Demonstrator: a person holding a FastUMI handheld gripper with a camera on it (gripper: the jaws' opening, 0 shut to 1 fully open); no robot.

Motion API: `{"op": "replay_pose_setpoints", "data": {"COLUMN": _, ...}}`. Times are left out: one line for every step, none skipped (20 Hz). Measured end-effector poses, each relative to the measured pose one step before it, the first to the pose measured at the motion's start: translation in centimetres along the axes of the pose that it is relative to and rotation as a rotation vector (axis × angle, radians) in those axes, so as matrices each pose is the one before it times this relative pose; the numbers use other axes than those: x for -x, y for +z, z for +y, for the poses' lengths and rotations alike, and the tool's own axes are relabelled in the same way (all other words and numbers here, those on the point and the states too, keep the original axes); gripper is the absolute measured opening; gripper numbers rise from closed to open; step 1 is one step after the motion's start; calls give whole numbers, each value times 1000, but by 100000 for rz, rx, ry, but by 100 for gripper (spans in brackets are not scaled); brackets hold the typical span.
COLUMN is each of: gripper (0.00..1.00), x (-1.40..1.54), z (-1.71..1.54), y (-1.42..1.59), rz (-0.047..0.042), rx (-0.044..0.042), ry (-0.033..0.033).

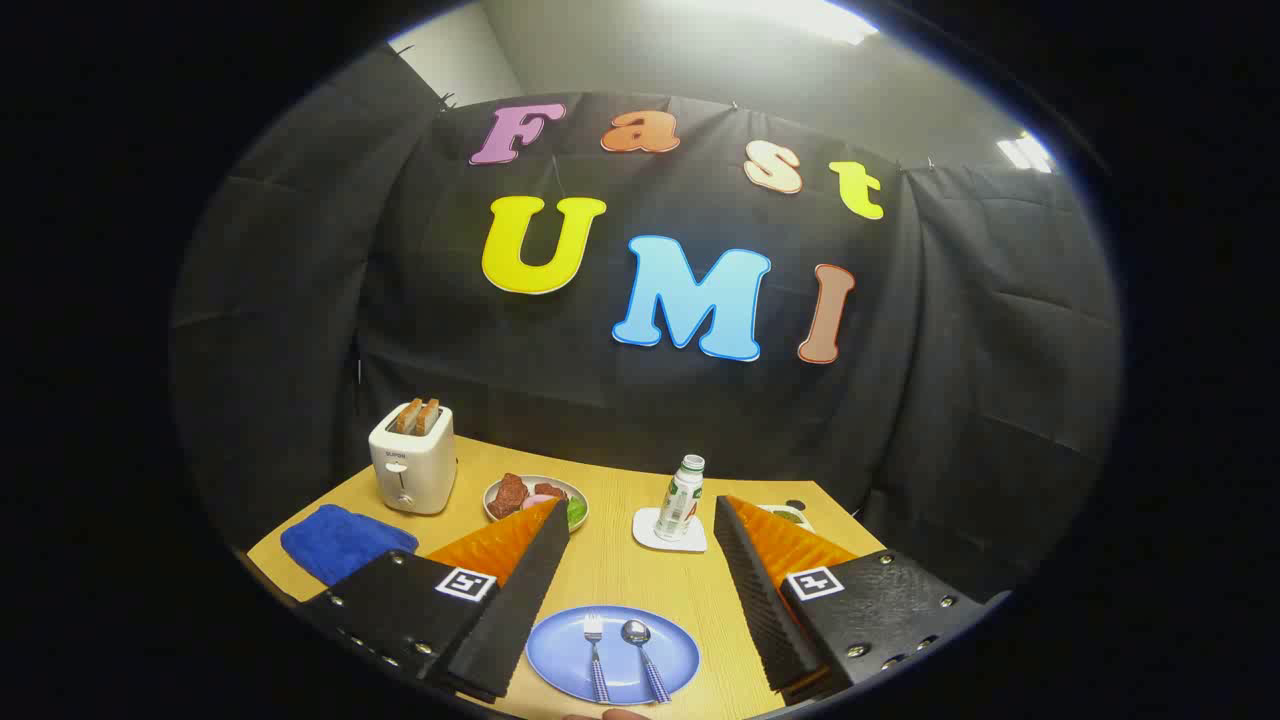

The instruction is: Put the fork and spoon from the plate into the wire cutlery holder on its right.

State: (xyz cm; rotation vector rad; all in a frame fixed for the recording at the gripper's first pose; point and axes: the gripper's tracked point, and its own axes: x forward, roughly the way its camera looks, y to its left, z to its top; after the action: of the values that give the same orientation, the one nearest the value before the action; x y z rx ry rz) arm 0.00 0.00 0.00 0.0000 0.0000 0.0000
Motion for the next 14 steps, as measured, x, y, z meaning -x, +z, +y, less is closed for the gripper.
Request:
{"op": "replay_pose_setpoints", "data": {"gripper": 90, "x": -164, "z": 81, "y": 1, "rz": 374, "rx": -222, "ry": 191}}
{"op": "replay_pose_setpoints", "data": {"gripper": 90, "x": -97, "z": 104, "y": -371, "rz": 795, "rx": 43, "ry": 322}}
{"op": "replay_pose_setpoints", "data": {"gripper": 90, "x": 59, "z": -100, "y": -211, "rz": 1048, "rx": 71, "ry": 148}}
{"op": "replay_pose_setpoints", "data": {"gripper": 90, "x": 49, "z": -268, "y": -308, "rz": 984, "rx": -316, "ry": -155}}
{"op": "replay_pose_setpoints", "data": {"gripper": 90, "x": 151, "z": -369, "y": -233, "rz": 789, "rx": -382, "ry": -578}}
{"op": "replay_pose_setpoints", "data": {"gripper": 90, "x": 109, "z": -330, "y": -316, "rz": 687, "rx": -540, "ry": -215}}
{"op": "replay_pose_setpoints", "data": {"gripper": 90, "x": 92, "z": -314, "y": -315, "rz": 921, "rx": 61, "ry": -521}}
{"op": "replay_pose_setpoints", "data": {"gripper": 90, "x": 37, "z": -534, "y": -526, "rz": 915, "rx": 623, "ry": -747}}
{"op": "replay_pose_setpoints", "data": {"gripper": 90, "x": -23, "z": -476, "y": -359, "rz": 984, "rx": 768, "ry": -478}}
{"op": "replay_pose_setpoints", "data": {"gripper": 90, "x": -87, "z": -398, "y": -407, "rz": 919, "rx": 417, "ry": -478}}
{"op": "replay_pose_setpoints", "data": {"gripper": 90, "x": -56, "z": -402, "y": -211, "rz": 811, "rx": -274, "ry": -142}}
{"op": "replay_pose_setpoints", "data": {"gripper": 90, "x": -155, "z": -278, "y": -266, "rz": 582, "rx": -741, "ry": 78}}
{"op": "replay_pose_setpoints", "data": {"gripper": 90, "x": -178, "z": -244, "y": -71, "rz": 206, "rx": -809, "ry": 421}}
{"op": "replay_pose_setpoints", "data": {"gripper": 90, "x": -213, "z": -55, "y": -124, "rz": 337, "rx": -237, "ry": 770}}
